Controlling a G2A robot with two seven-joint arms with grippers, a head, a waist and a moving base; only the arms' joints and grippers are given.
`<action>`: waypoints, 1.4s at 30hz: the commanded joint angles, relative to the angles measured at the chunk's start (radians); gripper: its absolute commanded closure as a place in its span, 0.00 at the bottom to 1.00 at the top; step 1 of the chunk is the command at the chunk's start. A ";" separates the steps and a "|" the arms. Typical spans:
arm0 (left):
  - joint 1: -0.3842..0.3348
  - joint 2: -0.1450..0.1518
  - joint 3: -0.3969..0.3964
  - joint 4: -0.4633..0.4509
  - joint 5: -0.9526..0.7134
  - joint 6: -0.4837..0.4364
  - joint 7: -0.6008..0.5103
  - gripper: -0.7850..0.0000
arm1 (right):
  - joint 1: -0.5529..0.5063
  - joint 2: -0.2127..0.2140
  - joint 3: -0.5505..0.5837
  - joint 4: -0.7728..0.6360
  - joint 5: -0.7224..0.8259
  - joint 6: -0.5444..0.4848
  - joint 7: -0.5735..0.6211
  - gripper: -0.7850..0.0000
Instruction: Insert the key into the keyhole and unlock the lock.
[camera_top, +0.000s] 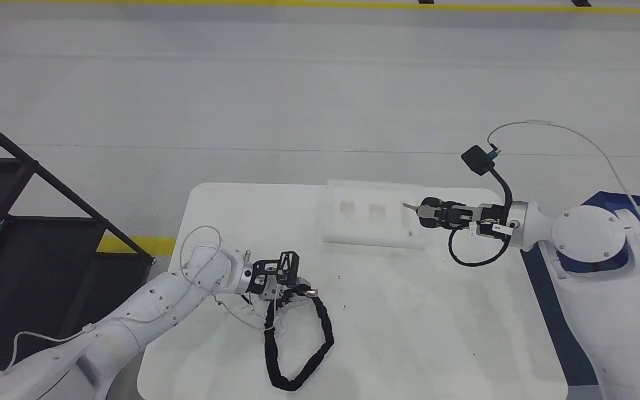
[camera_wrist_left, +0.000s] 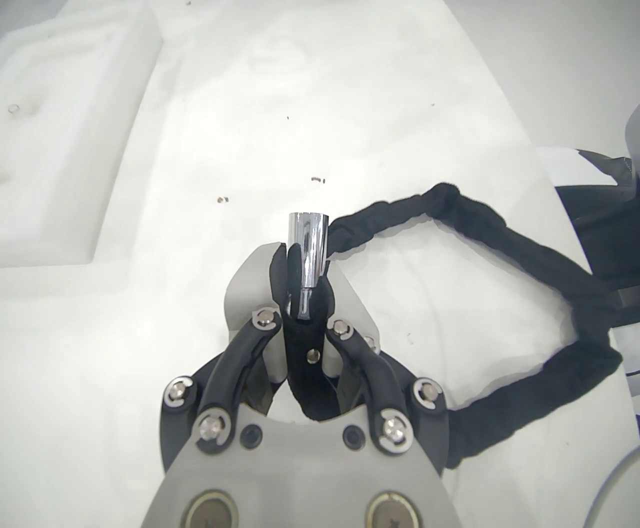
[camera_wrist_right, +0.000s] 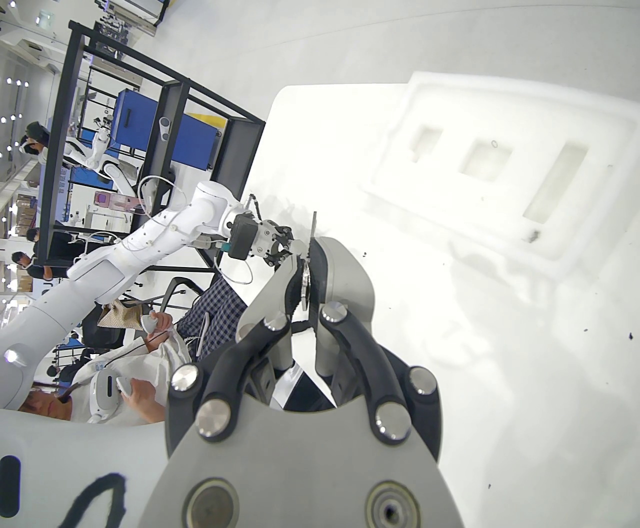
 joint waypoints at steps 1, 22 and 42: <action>-0.008 0.004 -0.016 -0.024 -0.003 -0.023 0.014 1.00 | 0.000 0.000 0.000 0.000 0.000 0.000 0.000 1.00; -0.135 0.012 -0.039 -0.290 -0.223 -0.051 -0.069 1.00 | 0.080 0.019 -0.080 -0.075 0.021 0.098 0.307 1.00; -0.211 -0.045 0.030 -0.239 -0.251 -0.051 0.004 1.00 | 0.050 0.037 -0.029 -0.172 0.054 0.135 0.336 1.00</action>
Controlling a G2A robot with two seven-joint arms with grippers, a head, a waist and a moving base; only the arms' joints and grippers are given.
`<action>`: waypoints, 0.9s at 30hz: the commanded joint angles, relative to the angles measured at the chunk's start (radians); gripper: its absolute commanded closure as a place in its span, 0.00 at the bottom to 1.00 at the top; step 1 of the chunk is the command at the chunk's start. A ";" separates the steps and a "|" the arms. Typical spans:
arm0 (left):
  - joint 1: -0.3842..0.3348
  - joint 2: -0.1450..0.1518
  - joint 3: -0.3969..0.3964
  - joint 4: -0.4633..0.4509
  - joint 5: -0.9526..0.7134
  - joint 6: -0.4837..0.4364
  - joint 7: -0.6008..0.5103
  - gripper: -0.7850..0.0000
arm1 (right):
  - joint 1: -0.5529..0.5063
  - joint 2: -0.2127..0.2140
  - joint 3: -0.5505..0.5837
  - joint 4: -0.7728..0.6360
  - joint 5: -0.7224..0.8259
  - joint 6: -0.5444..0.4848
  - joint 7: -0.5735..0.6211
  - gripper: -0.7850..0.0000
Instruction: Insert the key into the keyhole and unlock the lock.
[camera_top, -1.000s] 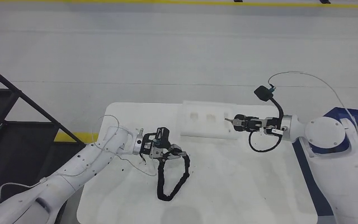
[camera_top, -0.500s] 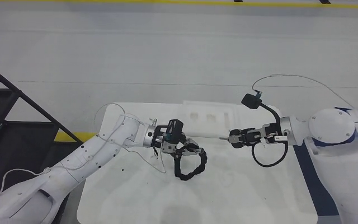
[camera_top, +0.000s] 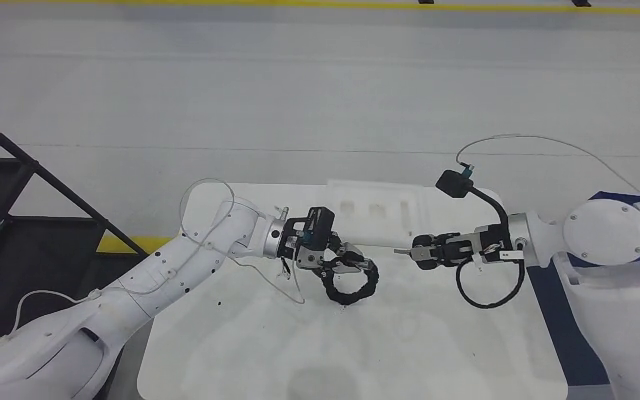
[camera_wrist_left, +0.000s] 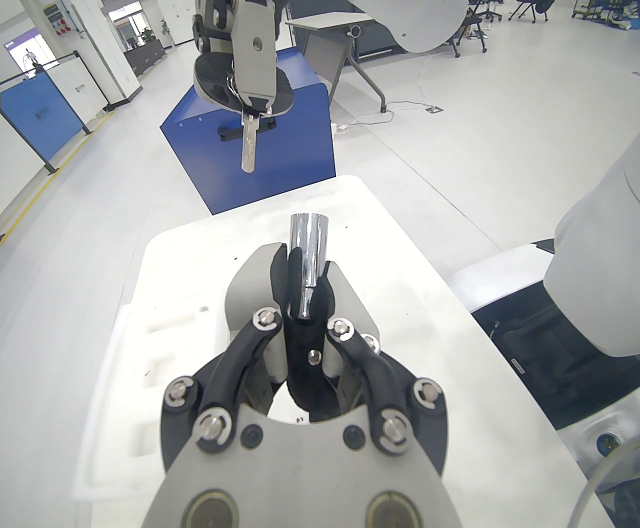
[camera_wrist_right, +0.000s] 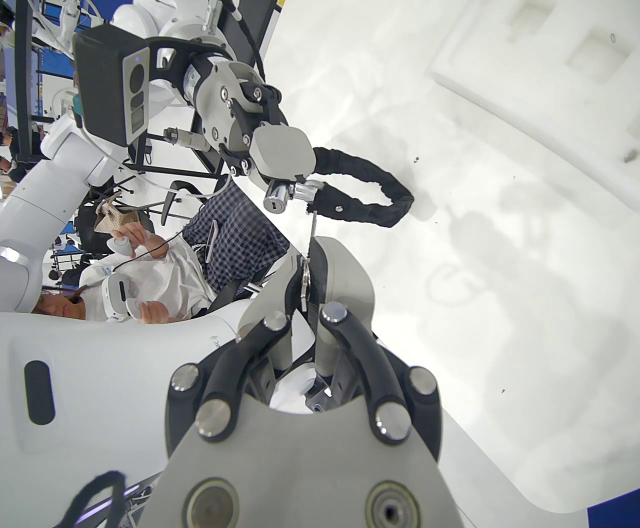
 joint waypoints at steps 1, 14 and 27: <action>0.000 0.000 0.000 0.000 0.000 0.000 0.000 1.00 | 0.000 0.000 0.000 0.000 0.000 0.000 0.000 1.00; 0.032 -0.009 -0.017 0.014 -0.011 0.020 0.027 1.00 | -0.013 0.005 -0.022 -0.047 -0.025 0.003 -0.020 1.00; 0.036 -0.061 -0.005 0.160 0.327 0.109 0.434 1.00 | 0.021 0.018 -0.101 -0.130 -0.094 0.063 0.009 1.00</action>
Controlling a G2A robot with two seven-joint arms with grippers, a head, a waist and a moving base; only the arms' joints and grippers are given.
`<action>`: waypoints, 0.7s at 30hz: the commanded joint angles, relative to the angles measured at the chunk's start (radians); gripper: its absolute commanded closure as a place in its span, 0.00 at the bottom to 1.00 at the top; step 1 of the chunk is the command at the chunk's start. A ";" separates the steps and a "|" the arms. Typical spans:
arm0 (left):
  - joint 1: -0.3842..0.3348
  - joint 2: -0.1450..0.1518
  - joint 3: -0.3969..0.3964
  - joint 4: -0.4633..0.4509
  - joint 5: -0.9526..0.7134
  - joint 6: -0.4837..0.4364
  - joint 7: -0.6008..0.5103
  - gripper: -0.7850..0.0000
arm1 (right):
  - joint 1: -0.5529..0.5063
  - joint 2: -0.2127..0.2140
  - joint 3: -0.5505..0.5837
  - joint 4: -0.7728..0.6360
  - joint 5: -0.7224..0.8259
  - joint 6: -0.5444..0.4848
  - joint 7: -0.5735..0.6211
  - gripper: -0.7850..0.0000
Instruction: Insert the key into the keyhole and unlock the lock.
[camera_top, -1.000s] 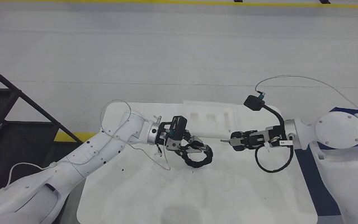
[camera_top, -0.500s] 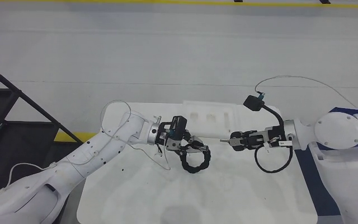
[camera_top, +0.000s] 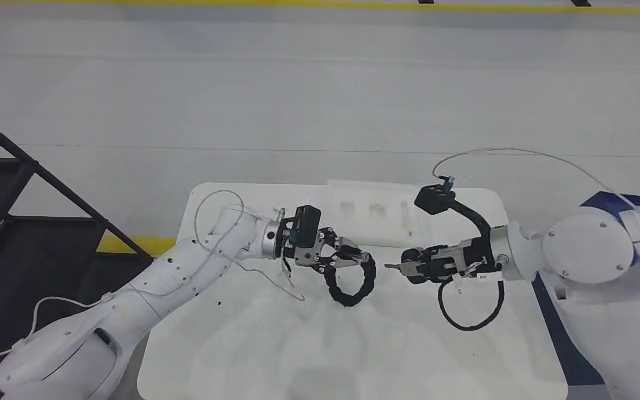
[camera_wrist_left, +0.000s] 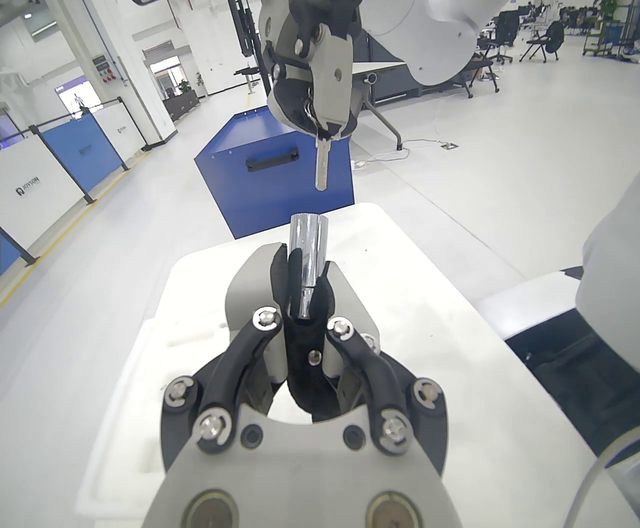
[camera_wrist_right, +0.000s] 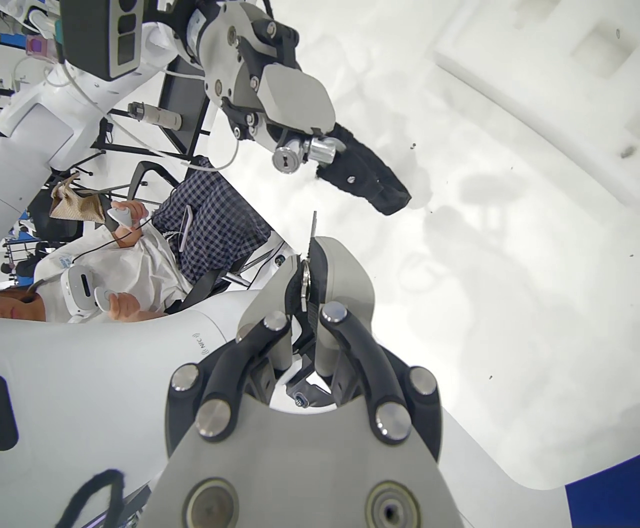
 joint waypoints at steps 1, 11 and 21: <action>-0.006 -0.009 0.013 0.022 0.082 0.028 0.083 1.00 | 0.008 0.002 -0.016 -0.013 -0.005 0.008 0.000 1.00; -0.035 -0.055 0.099 0.102 0.119 0.089 0.175 1.00 | 0.046 0.004 -0.102 -0.058 -0.086 0.030 -0.036 1.00; -0.058 -0.074 0.148 0.133 0.032 0.072 0.158 1.00 | 0.076 0.008 -0.157 -0.071 -0.177 0.039 -0.054 1.00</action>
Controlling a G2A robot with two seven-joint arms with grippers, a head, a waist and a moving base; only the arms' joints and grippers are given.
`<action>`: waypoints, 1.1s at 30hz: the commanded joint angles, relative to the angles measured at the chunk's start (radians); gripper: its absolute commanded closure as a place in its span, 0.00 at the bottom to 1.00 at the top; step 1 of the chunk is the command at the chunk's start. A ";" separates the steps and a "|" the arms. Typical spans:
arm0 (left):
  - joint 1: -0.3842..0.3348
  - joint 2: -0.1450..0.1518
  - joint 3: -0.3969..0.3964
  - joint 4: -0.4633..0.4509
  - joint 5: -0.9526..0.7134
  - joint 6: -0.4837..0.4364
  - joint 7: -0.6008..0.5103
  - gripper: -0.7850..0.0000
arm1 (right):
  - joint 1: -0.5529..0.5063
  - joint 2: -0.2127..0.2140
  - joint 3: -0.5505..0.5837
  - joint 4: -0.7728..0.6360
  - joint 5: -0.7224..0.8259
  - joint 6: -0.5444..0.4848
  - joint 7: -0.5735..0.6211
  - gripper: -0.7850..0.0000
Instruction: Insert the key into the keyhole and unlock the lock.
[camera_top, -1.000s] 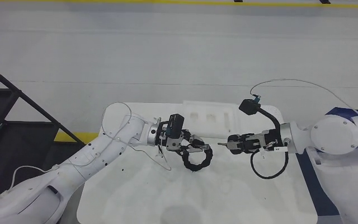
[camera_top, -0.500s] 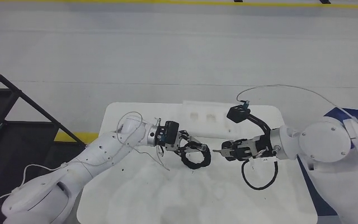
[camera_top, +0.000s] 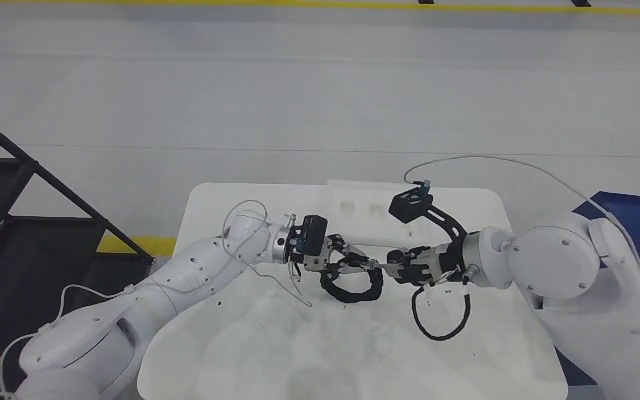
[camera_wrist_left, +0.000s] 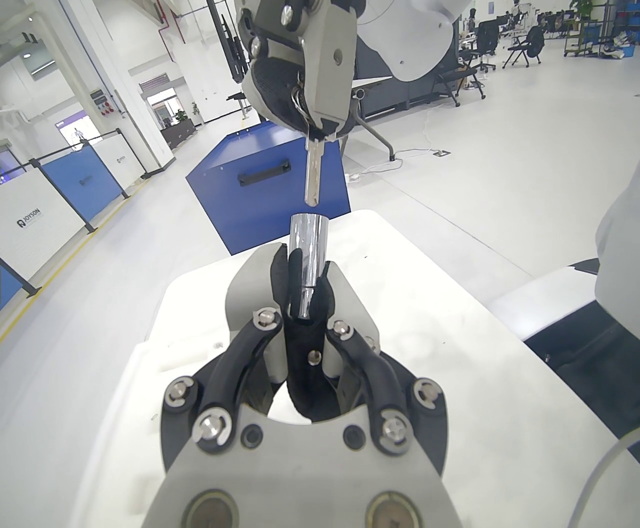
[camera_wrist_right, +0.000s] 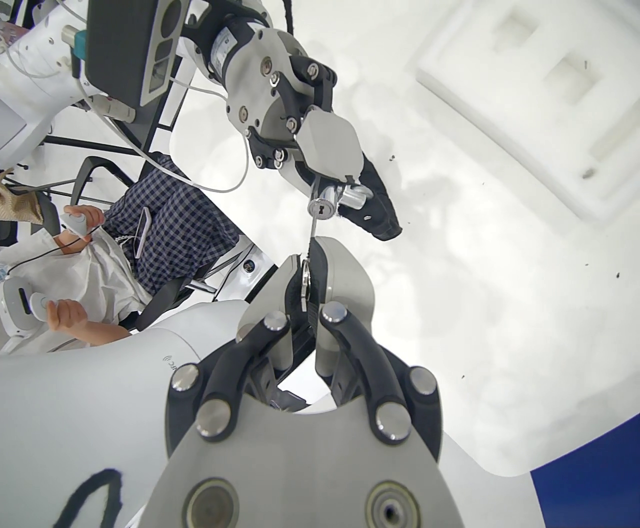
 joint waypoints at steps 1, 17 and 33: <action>-0.004 0.000 0.009 0.000 -0.011 -0.002 -0.002 1.00 | 0.006 0.001 -0.011 -0.004 -0.025 -0.011 0.002 1.00; -0.026 0.007 0.071 0.002 -0.059 0.030 0.030 1.00 | 0.020 0.009 -0.032 -0.001 -0.009 -0.054 0.008 1.00; -0.069 0.011 0.132 0.021 -0.011 0.057 0.057 1.00 | 0.064 0.016 -0.098 0.036 -0.001 -0.046 0.055 1.00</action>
